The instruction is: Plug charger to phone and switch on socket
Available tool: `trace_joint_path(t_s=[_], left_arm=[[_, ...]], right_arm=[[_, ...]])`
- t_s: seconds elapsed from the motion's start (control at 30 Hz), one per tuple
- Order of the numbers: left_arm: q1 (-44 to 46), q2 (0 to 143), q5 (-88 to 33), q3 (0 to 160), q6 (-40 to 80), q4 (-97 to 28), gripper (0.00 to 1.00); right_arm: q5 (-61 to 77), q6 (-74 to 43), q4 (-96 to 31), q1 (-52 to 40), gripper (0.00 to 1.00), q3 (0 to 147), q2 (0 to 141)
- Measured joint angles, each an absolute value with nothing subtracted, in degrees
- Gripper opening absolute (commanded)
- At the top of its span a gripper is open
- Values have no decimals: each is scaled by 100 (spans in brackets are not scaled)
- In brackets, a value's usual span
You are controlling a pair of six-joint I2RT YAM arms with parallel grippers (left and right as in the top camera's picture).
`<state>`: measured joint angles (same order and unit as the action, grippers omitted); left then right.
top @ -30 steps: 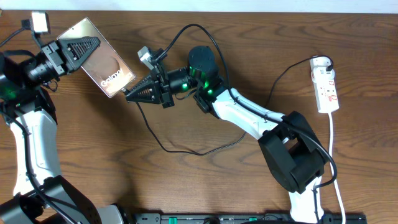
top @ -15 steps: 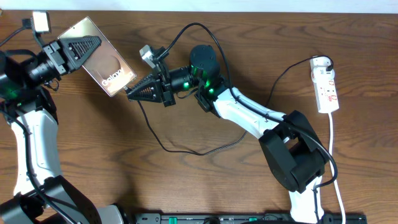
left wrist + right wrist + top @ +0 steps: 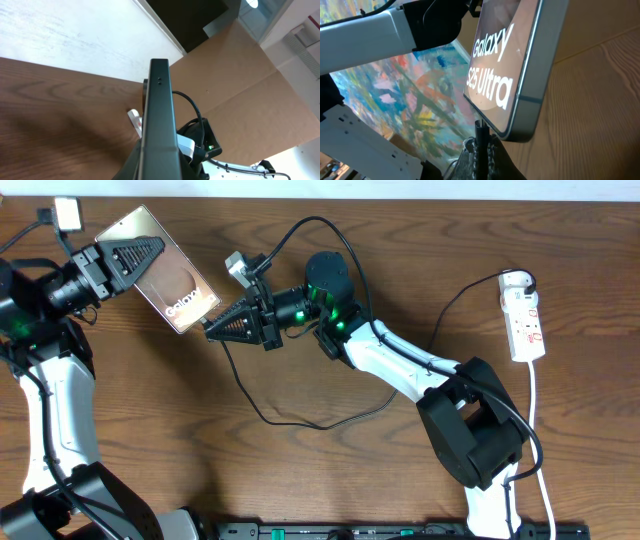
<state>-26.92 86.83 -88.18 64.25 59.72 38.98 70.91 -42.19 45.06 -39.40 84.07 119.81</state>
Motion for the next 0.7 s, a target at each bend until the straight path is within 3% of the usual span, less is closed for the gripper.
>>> trace_joint_path(t_s=[0.7], left_arm=[[-2646, 8683, -8796, 6425, 5819, 3900, 7]], right_arm=[[7087, -4888, 4515, -3868, 1, 8407, 11981]])
